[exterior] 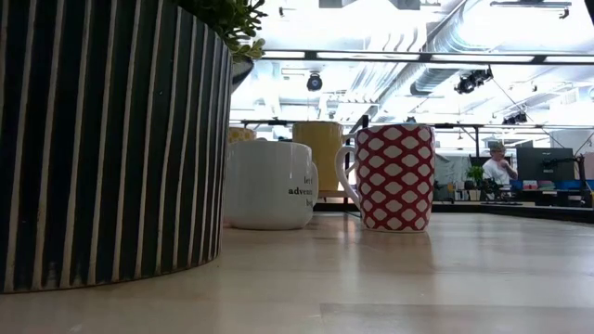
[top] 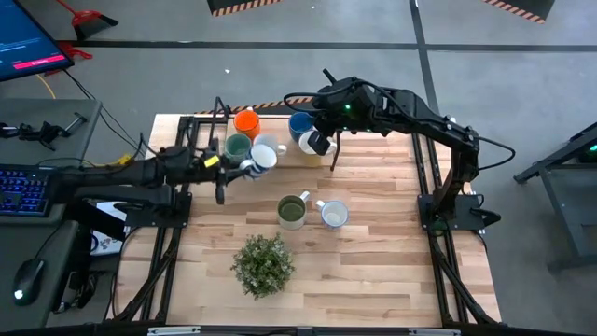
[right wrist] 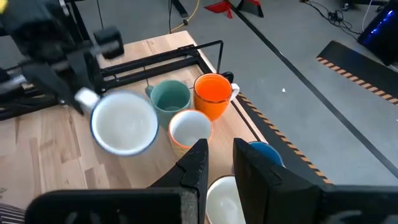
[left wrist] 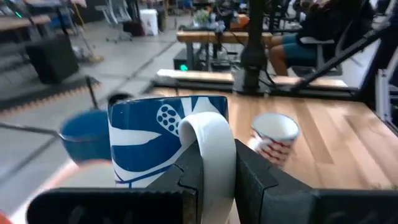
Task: Place coffee mugs
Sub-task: Move the blue patterned mug to the middle left of the table
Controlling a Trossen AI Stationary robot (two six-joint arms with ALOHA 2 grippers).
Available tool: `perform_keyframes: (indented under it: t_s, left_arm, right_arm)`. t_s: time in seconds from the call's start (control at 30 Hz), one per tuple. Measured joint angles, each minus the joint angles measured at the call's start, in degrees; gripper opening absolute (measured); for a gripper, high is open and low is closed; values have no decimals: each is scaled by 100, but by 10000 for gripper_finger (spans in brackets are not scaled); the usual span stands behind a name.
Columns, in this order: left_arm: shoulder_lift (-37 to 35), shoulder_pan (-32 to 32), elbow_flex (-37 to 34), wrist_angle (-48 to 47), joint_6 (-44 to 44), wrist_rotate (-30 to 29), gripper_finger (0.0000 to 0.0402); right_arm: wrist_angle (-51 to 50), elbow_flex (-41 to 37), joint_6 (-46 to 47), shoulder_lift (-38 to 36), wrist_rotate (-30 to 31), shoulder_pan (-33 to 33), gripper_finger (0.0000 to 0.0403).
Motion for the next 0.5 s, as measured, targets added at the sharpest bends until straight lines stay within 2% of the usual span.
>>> perform_keyframes:
  t_s: [0.2,0.5]
  left_arm:
    - [-77,-413,-619,514,-396,-236,41]
    - [-91,-772,-1285,712,-672,-434,41]
  right_arm:
    - [24,-2,105,2,-32,-22,55]
    - [120,-2,105,4,-40,-20,55]
